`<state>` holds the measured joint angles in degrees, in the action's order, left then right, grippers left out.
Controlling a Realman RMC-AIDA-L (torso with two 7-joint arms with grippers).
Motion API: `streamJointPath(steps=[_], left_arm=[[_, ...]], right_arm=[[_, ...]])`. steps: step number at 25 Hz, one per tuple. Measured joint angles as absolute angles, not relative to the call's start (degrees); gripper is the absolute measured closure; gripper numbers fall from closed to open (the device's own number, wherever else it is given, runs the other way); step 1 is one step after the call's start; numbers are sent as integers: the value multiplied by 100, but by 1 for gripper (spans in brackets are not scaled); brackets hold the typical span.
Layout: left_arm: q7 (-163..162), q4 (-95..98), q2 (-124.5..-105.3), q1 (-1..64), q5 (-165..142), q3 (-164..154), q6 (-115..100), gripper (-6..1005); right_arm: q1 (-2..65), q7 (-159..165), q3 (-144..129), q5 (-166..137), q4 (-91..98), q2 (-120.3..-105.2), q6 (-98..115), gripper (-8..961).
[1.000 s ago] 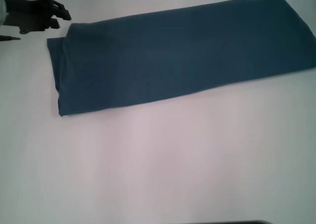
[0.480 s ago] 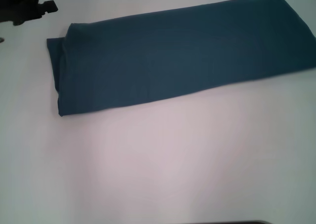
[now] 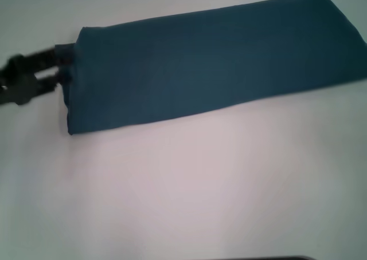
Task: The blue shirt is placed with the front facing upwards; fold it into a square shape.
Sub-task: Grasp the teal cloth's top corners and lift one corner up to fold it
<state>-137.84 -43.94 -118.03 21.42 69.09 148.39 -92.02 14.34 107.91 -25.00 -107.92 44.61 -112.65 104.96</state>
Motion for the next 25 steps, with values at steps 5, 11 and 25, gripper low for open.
streamJointPath(steps=[5,11,25], left_arm=[[-13804,-4084,-11771,2259,6252,14530,-9010,347],[-14355,-4126,-11809,2418,6073,14559,-8674,347],[-15098,-3788,-12015,2688,5720,14476,-7127,348]], right_arm=[[1839,10787,-2520,-11569,4386,-11249,10753,29],[2030,10647,-2518,-11751,4236,-11291,10775,28],[2074,10596,-2456,-11739,3924,-11256,10630,29]])
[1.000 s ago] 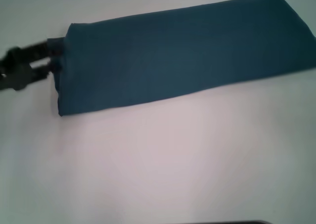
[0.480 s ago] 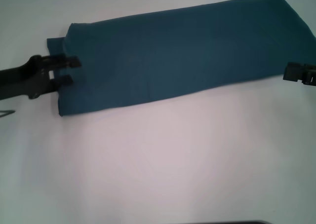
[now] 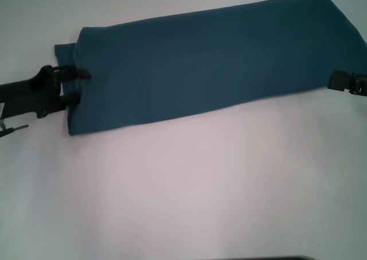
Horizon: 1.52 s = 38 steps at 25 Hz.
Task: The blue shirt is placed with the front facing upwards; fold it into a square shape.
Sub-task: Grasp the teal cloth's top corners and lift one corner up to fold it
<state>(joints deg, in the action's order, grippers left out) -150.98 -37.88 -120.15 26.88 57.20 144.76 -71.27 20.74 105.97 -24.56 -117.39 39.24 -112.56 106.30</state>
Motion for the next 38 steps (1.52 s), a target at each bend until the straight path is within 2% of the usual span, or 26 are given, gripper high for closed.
streamJointPath(steps=[11,26,38], left_arm=[[-15148,-4068,-12004,2631,5776,14575,-7371,350],[-15214,-4112,-12176,2839,5725,14433,-7282,353],[-15414,-4229,-12095,2814,5425,14477,-7346,353]], right_arm=[[2128,10667,-2452,-11717,3919,-11253,10623,28],[2164,10665,-2452,-11715,3775,-11233,10573,28],[2170,10669,-2452,-11716,3718,-11221,10546,29]])
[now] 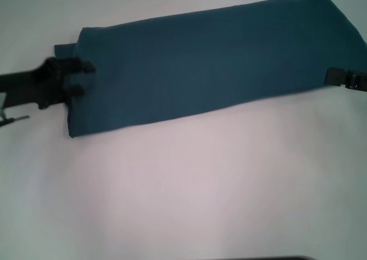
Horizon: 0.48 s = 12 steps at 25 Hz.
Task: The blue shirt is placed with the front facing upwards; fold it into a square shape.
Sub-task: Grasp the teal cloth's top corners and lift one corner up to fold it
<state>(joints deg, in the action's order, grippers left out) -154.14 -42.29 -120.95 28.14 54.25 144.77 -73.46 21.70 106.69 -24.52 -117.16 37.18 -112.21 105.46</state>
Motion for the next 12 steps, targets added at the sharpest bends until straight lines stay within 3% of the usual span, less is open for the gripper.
streamJointPath(steps=[2,5,10,12], left_arm=[[-15422,-4422,-12046,2797,5465,14622,-7608,353],[-15548,-4546,-11824,2833,5432,14657,-7906,352],[-15648,-4236,-11231,3126,5137,14022,-8088,352],[-15594,-4101,-11078,3299,5050,13801,-8155,352]], right_arm=[[2170,10670,-2445,-11716,3717,-11216,10546,29],[2169,10670,-2436,-11716,3711,-11212,10546,28],[2155,10654,-2434,-11736,3709,-11212,10548,28],[2142,10631,-2435,-11746,3709,-11213,10548,28]])
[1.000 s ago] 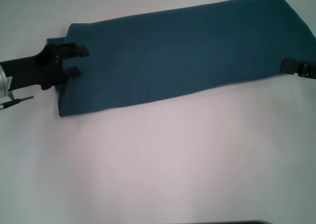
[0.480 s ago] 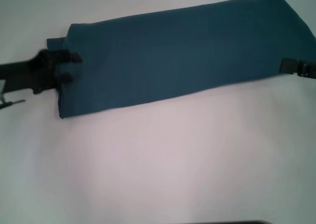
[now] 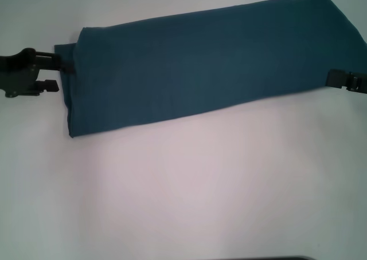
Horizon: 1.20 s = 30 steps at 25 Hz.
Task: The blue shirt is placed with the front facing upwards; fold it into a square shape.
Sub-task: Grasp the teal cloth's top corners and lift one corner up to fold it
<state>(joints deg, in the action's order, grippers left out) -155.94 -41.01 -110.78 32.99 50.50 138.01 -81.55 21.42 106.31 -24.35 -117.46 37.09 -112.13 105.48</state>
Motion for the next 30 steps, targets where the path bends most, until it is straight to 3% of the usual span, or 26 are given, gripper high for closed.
streamJointPath(steps=[2,7,13,30], left_arm=[[-15598,-4117,-11052,3426,4933,13621,-8125,352],[-15915,-4155,-11295,3629,4354,13585,-7590,352],[-16215,-4152,-11383,3556,4220,13588,-7203,353],[-16160,-4112,-11493,3556,4122,13527,-6901,352]], right_arm=[[2140,10625,-2435,-11748,3709,-11216,10544,28],[2136,10637,-2436,-11751,3709,-11241,10533,29],[2105,10661,-2436,-11752,3708,-11241,10529,29],[2091,10664,-2434,-11751,3626,-11214,10529,28]])
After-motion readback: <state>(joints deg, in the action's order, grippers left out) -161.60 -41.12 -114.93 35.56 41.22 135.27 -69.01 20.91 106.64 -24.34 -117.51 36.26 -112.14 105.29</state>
